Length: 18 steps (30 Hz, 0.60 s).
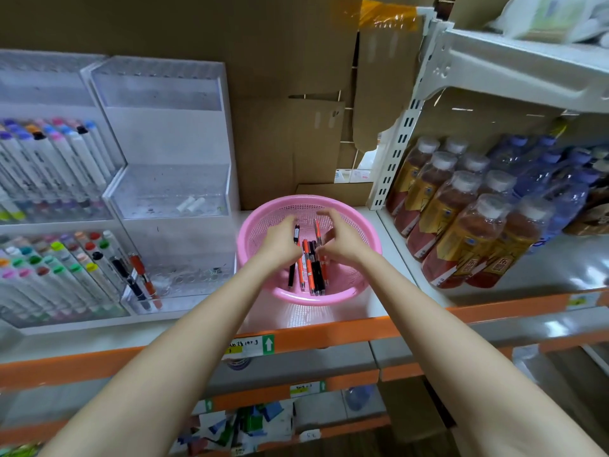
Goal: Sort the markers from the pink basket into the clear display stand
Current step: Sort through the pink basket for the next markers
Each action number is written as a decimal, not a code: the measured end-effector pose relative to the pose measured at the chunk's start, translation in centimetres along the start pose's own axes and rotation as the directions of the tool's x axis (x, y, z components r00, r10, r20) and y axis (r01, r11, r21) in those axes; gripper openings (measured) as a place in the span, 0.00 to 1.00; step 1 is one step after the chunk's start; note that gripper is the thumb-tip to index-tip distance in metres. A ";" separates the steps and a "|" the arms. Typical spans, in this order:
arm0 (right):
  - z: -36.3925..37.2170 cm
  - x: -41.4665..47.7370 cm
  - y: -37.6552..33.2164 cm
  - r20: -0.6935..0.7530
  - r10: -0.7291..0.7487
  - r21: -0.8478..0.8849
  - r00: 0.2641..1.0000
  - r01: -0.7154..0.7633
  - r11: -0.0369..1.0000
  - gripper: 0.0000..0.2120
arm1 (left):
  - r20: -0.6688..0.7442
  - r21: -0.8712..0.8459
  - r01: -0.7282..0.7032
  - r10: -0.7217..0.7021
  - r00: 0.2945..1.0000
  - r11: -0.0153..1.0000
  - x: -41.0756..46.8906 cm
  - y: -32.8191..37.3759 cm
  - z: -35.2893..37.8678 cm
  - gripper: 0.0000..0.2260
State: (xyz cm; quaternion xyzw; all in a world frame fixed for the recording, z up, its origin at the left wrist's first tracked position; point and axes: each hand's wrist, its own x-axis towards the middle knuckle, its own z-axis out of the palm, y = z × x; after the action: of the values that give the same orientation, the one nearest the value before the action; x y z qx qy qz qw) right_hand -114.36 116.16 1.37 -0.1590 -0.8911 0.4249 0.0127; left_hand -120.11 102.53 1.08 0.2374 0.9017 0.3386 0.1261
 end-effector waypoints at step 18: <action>1.4 -3.7 -7.1 -0.298 -0.411 0.010 0.862 0.433 0.901 0.18 | -0.545 -0.133 -0.480 0.341 0.766 0.867 -5.9 0.9 -7.3 0.22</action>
State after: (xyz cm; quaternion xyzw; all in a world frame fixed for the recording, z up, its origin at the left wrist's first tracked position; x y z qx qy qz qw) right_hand -113.00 109.88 6.27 -0.0197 -0.8758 0.4175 0.2413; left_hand -117.62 96.11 7.48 0.3147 0.7742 0.5250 -0.1612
